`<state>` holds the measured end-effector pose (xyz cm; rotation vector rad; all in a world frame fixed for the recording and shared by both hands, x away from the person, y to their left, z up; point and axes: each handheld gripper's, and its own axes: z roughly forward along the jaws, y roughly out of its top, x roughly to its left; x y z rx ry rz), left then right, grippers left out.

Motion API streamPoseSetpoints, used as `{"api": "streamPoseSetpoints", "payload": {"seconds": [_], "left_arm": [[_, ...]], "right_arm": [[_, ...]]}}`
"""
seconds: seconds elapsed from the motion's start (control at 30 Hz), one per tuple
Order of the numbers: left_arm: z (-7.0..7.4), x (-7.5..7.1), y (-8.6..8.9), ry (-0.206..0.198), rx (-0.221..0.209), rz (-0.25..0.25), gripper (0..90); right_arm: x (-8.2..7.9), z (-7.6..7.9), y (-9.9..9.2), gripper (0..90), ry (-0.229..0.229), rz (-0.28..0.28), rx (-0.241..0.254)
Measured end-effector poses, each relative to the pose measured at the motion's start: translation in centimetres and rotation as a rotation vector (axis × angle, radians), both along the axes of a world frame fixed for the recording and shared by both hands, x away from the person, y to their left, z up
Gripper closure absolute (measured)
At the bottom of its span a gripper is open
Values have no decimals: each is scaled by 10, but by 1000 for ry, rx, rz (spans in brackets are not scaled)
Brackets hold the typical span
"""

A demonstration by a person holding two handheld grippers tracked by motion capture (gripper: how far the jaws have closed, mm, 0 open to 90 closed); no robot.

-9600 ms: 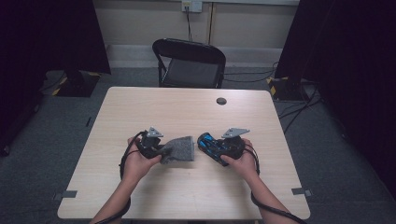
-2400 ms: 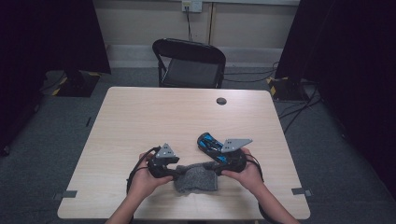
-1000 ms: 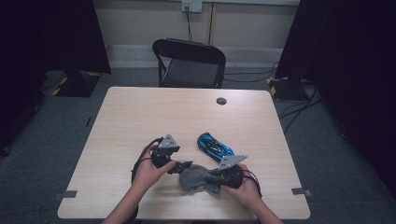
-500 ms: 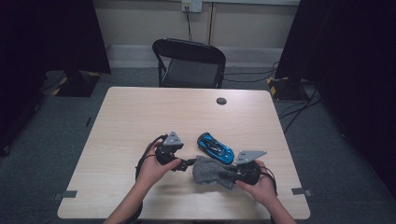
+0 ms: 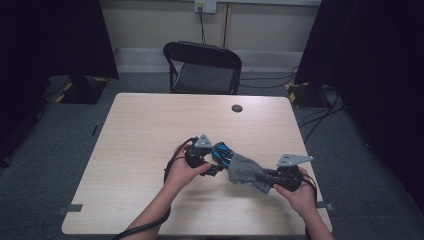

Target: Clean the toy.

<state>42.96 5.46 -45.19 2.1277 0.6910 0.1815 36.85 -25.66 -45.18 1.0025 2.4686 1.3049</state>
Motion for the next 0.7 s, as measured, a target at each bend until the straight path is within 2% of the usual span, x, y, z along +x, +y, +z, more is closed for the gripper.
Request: {"api": "streamPoseSetpoints", "payload": {"seconds": [0.2, 0.23, 0.47, 0.57, 0.67, 0.7], "left_arm": [[-9, 10, -12, 18, 22, 3, 178], [-9, 11, -15, 19, 21, 2, 178], [-10, 19, -29, 12, 38, -12, 178], [-13, 24, -39, 20, 58, -21, 178], [-15, 28, -47, 7, 84, -32, 178], [-16, 28, -49, 5, 79, -31, 178]], "right_arm": [[6, -3, -20, 774, 7, -99, 14], [6, -2, -23, 774, 2, -115, 2], [10, -5, -35, 774, 9, -174, 9], [11, -7, -41, 774, 7, -203, 13], [11, -8, -47, 774, -3, -222, 5], [12, -9, -49, 774, 2, -225, 10]]}}
